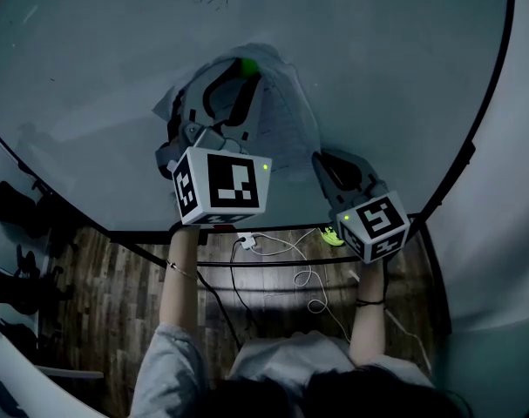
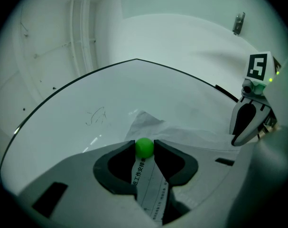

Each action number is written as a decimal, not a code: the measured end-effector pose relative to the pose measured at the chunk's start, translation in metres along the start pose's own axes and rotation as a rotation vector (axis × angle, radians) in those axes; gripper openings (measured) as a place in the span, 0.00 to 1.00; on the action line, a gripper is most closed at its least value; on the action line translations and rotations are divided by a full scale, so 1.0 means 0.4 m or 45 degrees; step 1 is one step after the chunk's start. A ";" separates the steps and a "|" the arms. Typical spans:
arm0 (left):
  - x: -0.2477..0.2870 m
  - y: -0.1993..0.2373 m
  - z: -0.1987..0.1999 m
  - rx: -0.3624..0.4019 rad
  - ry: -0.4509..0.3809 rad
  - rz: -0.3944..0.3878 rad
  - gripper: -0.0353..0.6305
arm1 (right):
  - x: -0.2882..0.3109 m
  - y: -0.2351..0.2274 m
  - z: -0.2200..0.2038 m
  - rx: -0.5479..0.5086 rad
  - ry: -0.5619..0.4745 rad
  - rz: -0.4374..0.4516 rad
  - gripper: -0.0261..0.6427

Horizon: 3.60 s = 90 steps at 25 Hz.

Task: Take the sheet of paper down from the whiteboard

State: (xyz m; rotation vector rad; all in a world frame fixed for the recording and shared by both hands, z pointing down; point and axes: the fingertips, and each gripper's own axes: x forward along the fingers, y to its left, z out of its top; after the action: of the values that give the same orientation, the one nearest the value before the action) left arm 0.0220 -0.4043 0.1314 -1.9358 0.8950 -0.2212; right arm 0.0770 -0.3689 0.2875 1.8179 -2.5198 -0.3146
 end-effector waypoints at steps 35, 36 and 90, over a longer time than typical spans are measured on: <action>-0.003 -0.013 -0.006 0.029 0.037 0.008 0.22 | -0.058 -0.002 -0.032 0.235 -0.089 0.018 0.04; -0.003 -0.013 -0.006 0.027 0.037 0.007 0.22 | -0.059 -0.004 -0.035 0.240 -0.088 0.017 0.04; -0.024 -0.033 -0.022 -0.085 -0.037 -0.013 0.22 | -0.270 -0.070 -0.130 0.308 0.038 -0.117 0.04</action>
State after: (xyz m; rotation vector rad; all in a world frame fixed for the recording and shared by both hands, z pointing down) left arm 0.0172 -0.4003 0.1487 -2.0005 0.8836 -0.1706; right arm 0.1449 -0.2838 0.3447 2.0067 -2.5552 0.0185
